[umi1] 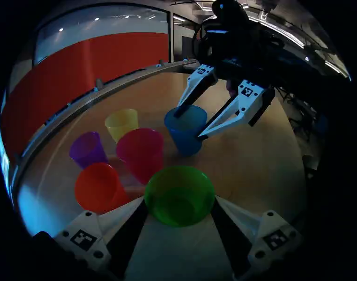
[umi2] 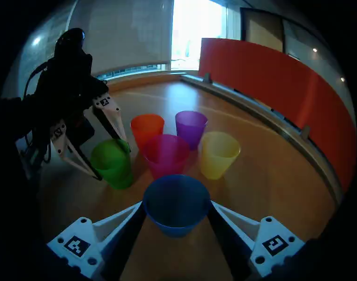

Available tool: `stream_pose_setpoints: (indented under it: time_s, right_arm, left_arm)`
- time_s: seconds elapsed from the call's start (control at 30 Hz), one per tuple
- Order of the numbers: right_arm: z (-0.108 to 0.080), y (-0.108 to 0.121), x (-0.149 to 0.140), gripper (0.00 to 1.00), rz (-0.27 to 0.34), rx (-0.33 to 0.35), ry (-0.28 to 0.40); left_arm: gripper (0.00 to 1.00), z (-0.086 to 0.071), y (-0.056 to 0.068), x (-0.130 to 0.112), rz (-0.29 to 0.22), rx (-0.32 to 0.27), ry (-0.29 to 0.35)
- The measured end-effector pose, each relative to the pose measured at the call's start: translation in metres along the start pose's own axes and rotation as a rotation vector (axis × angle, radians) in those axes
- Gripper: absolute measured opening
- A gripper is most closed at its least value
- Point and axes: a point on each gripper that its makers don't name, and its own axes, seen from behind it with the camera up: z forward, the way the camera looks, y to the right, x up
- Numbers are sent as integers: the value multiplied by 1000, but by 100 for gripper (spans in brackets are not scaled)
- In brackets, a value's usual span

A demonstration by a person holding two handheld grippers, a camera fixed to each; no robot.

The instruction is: Pour water

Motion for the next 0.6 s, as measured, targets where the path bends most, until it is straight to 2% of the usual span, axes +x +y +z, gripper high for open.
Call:
stream_pose_setpoints:
  time_s: [0.17,0.5,0.6]
  right_arm:
    - [2,-1,-3,92,7,3,-3]
    - [3,-1,-10,93,25,5,-8]
    - [3,0,-13,93,28,1,-13]
  left_arm:
    - [87,0,0,-4,4,-1,-12]
    - [97,-2,2,-14,5,-8,-41]
    - [97,-2,1,-18,-5,-5,-49]
